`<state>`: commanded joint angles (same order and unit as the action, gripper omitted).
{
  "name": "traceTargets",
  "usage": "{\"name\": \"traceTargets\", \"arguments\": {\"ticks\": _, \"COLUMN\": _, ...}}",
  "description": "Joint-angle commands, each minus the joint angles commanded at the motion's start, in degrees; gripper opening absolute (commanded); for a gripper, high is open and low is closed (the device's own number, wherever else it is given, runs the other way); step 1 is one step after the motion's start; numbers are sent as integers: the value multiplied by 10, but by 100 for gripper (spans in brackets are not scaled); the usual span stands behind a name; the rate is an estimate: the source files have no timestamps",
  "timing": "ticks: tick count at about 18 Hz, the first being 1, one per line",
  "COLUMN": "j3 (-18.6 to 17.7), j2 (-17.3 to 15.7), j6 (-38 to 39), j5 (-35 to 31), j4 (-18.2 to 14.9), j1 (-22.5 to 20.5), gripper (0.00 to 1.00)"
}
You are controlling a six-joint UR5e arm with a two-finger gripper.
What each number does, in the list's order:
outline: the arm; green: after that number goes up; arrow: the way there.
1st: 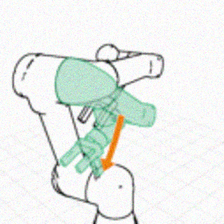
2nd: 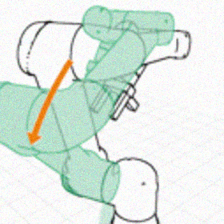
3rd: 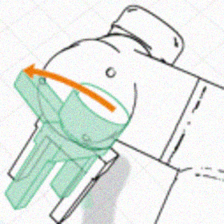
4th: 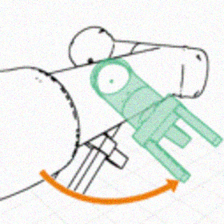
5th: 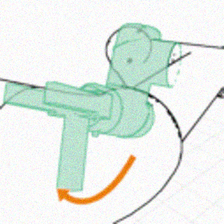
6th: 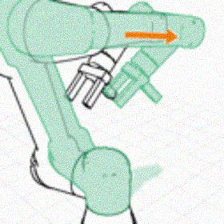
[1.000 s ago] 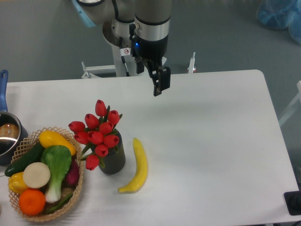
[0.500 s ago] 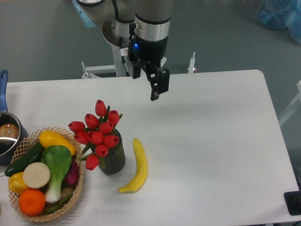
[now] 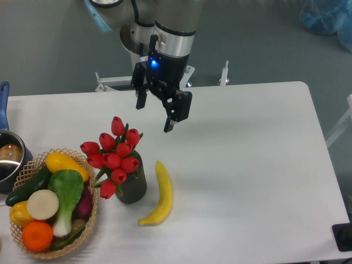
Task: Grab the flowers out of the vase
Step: 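Move the open gripper toward the red tulips in the dark vase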
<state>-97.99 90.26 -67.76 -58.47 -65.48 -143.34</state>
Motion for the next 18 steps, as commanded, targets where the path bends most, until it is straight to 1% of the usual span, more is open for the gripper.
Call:
{"name": "traceTargets", "arguments": {"ticks": 2, "j3": 0, "j2": -1, "j6": -3, "j5": 32, "j4": -1, "j1": -21, "gripper": 100}}
{"name": "traceTargets", "arguments": {"ticks": 5, "j3": 1, "j2": 2, "j6": -7, "j5": 42, "j4": -1, "j1": -35, "gripper": 100}}
{"name": "traceTargets", "arguments": {"ticks": 9, "j3": 9, "j2": 31, "j6": -9, "j5": 47, "j4": 0, "j1": -47, "gripper": 100}}
{"name": "traceTargets", "arguments": {"ticks": 10, "j3": 4, "j2": 37, "j6": -13, "j5": 58, "j4": 1, "j1": -51, "gripper": 100}}
{"name": "traceTargets", "arguments": {"ticks": 11, "j3": -1, "j2": 38, "j6": -23, "j5": 80, "j4": 1, "j1": -66, "gripper": 100}}
{"name": "traceTargets", "arguments": {"ticks": 13, "j3": -19, "j2": 42, "j6": -53, "j5": 148, "j4": 2, "j1": -104, "gripper": 100}}
{"name": "traceTargets", "arguments": {"ticks": 14, "j3": -27, "j2": 42, "j6": -71, "j5": 167, "j4": 2, "j1": -116, "gripper": 100}}
{"name": "traceTargets", "arguments": {"ticks": 15, "j3": -36, "j2": 42, "j6": -94, "j5": 174, "j4": 2, "j1": -122, "gripper": 100}}
{"name": "traceTargets", "arguments": {"ticks": 18, "j3": -29, "j2": 65, "j6": -111, "j5": 177, "j4": 4, "j1": -120, "gripper": 100}}
